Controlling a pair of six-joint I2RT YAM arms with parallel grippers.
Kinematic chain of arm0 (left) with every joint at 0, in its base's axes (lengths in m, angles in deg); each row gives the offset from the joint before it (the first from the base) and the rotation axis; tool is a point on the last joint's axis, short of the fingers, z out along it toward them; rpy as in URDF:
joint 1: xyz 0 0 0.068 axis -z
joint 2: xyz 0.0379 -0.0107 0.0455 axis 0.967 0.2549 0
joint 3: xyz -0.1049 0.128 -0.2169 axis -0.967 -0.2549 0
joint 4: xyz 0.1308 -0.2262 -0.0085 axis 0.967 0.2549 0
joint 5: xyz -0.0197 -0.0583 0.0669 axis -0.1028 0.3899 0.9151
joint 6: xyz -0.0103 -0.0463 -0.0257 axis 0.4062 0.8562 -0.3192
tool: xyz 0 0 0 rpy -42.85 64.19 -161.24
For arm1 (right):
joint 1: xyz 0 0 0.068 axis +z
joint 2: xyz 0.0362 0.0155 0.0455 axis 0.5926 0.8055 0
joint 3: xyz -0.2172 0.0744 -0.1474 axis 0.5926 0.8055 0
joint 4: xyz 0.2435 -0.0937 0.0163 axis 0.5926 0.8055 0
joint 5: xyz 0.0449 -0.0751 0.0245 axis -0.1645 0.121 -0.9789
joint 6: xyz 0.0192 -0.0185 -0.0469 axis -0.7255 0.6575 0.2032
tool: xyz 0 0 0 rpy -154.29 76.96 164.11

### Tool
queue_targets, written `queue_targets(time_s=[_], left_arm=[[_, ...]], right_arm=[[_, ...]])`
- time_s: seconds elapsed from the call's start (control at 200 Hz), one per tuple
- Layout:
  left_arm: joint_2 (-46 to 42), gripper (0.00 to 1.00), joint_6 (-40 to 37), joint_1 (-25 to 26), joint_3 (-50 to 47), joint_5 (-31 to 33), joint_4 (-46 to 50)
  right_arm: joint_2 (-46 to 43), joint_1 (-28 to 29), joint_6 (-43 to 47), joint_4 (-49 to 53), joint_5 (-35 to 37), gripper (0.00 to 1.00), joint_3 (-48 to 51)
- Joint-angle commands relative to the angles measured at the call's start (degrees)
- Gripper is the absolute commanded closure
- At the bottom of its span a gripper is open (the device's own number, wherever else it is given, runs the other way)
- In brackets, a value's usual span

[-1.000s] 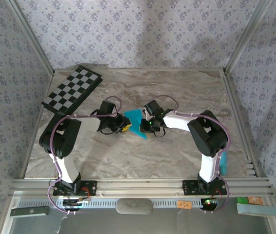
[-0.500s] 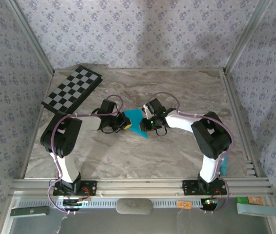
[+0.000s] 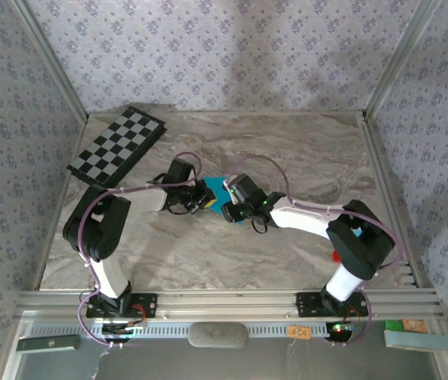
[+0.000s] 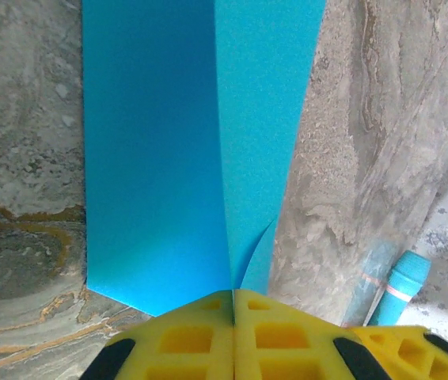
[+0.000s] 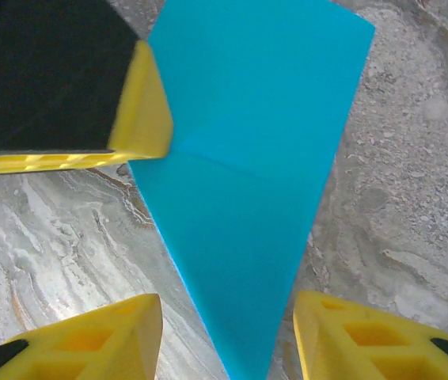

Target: Fold a paper plane with a square sheet of paper (pick it up from the middle)

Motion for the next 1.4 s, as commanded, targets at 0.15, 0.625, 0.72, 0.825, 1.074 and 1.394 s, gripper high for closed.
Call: queue_targets(time_s=[0.15,0.625,0.72,0.825,1.074,1.394], left_arm=[[-1.15,0.93,3.35,0.67,2.44,1.60,3.18],[-1.58,0.93,4.20,0.72,2.52,1.45,3.84],[-1.68,0.93,4.41,0.77,2.38,1.40,3.89],[-1.91,0.92,4.63,0.69,2.34,1.39,3.89],[-3.09,0.87,4.58,-0.15,1.96,1.56,4.66],[-11.45,0.67,4.23,-5.10,-5.49,4.59,2.43]], right_arm=[[3.59,2.33,3.24,-3.91,4.04,0.51,0.32],[8.17,2.85,2.29,-4.59,6.83,0.60,-0.07],[8.59,2.89,2.23,-4.33,7.27,0.64,-0.14],[8.80,2.89,2.28,-4.21,7.63,0.68,-0.14],[8.62,2.81,2.63,-4.05,6.65,0.78,0.06],[8.57,0.35,3.78,-6.70,-2.04,0.82,1.87]])
